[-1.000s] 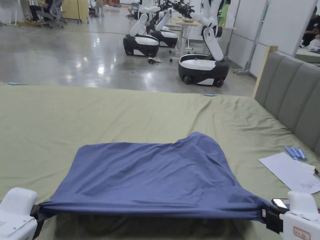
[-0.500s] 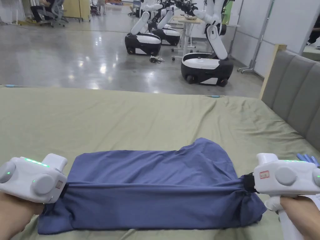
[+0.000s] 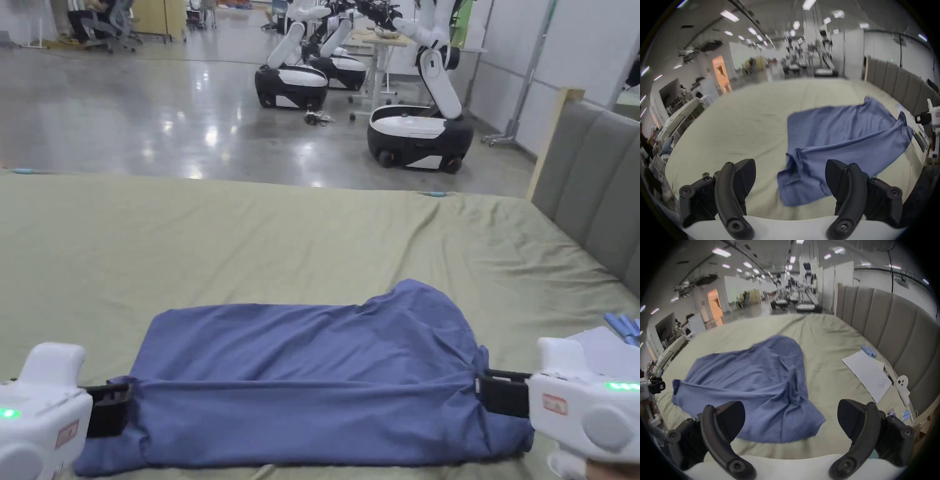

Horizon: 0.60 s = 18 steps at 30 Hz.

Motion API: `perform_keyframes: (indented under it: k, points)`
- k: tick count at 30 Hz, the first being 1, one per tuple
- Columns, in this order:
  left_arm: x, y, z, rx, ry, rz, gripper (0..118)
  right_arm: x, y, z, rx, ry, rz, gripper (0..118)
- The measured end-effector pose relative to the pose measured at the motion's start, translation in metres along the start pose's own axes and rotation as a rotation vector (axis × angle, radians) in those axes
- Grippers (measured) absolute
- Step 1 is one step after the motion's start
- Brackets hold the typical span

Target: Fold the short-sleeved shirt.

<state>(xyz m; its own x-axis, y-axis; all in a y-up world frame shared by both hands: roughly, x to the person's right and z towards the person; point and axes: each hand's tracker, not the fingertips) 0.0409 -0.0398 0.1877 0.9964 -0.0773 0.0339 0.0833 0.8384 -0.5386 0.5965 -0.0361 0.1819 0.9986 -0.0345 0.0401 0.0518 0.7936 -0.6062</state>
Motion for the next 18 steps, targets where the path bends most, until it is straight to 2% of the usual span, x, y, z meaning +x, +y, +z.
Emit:
perform_keyframes:
  k: [1,2,3,4,5,6,10,12,13,14,15,16,17,18]
  points:
    - [0.0,-0.012,0.012,0.028,0.015,0.006,88,-0.007,-0.009,0.005,0.032,0.017,0.011,110]
    - [0.001,-0.025,0.022,0.022,0.037,0.009,87,-0.012,-0.021,0.016,0.051,0.018,0.028,99]
    - [-0.004,-0.043,0.017,-0.004,0.056,0.016,85,-0.017,-0.034,0.024,0.054,0.014,0.032,73]
    - [-0.003,-0.054,0.021,-0.044,0.051,0.025,72,-0.02,-0.045,0.031,0.06,0.017,0.035,30]
    - [-0.003,-0.065,0.024,-0.087,0.025,0.038,40,-0.026,-0.057,0.033,0.063,0.003,0.036,8]
    - [-0.002,-0.073,0.026,-0.112,0.007,0.039,4,-0.03,-0.066,0.035,0.06,-0.007,0.037,7]
    - [-0.001,-0.082,0.021,-0.162,-0.013,0.025,4,-0.033,-0.085,0.04,0.018,0.016,-0.005,7]
    - [0.001,-0.076,0.011,-0.155,0.029,-0.011,4,-0.034,-0.089,0.042,0.021,0.017,-0.019,7]
    - [0.001,-0.072,0.006,-0.142,0.052,-0.036,6,-0.036,-0.089,0.045,0.026,0.017,-0.017,7]
    - [0.001,-0.068,0.002,-0.132,0.059,-0.048,19,-0.036,-0.089,0.046,0.022,0.016,-0.017,7]
    - [0.002,-0.062,-0.007,-0.136,0.063,-0.07,46,-0.036,-0.088,0.047,0.019,0.017,-0.014,7]
    - [0.003,-0.058,-0.014,-0.151,0.052,-0.095,79,-0.036,-0.087,0.048,0.02,0.016,-0.005,7]
    - [0.004,-0.055,-0.022,-0.156,0.049,-0.116,89,-0.033,-0.086,0.046,0.016,0.011,0.004,7]
    - [0.004,-0.052,-0.03,-0.161,0.049,-0.131,89,-0.031,-0.083,0.045,0.012,0.001,0.011,7]
